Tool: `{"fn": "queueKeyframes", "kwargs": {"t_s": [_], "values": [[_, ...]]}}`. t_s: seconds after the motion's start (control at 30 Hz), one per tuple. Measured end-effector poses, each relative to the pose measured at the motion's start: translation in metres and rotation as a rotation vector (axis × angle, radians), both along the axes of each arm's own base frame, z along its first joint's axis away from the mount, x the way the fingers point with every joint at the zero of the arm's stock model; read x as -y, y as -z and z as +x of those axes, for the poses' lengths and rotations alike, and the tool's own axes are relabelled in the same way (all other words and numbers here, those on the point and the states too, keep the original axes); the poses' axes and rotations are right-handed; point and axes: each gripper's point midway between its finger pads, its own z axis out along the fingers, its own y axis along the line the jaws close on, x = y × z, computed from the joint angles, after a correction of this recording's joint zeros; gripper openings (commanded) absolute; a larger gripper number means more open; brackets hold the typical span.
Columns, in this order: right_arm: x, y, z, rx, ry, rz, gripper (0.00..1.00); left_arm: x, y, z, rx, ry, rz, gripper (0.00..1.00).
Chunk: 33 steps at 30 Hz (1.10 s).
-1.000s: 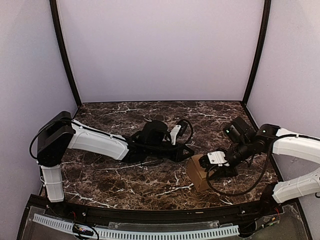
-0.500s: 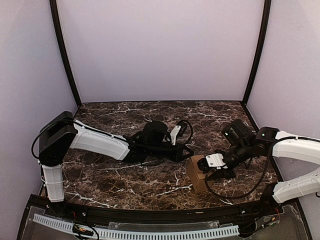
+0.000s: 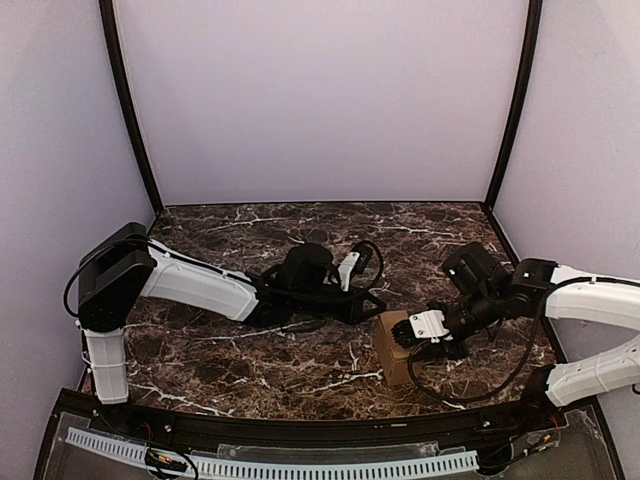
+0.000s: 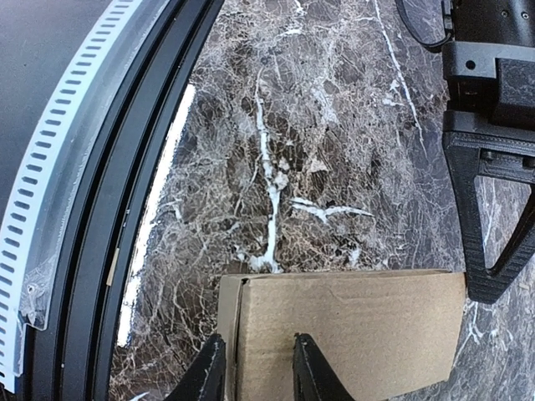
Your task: Fold the paper box
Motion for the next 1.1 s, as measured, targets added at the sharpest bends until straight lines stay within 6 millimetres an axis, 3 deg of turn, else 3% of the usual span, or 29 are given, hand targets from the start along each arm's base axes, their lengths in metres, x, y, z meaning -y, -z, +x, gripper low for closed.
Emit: {"fn": "queueKeyframes", "kwargs": {"t_s": [0.2, 0.57, 0.9, 1.1], "values": [[0.003, -0.002, 0.000, 0.017, 0.015, -0.003, 0.28, 0.000, -0.001, -0.001, -0.002, 0.006, -0.005, 0.01], [0.014, -0.022, -0.001, -0.013, 0.064, -0.017, 0.37, 0.000, -0.006, -0.003, 0.016, 0.024, 0.008, 0.13], [0.026, -0.046, 0.030, -0.013, 0.202, 0.073, 0.51, -0.013, -0.007, 0.008, 0.074, -0.036, 0.106, 0.21], [0.023, -0.057, 0.054, -0.002, 0.308, 0.136, 0.63, -0.037, -0.042, 0.029, 0.168, -0.183, 0.148, 0.30]]}}
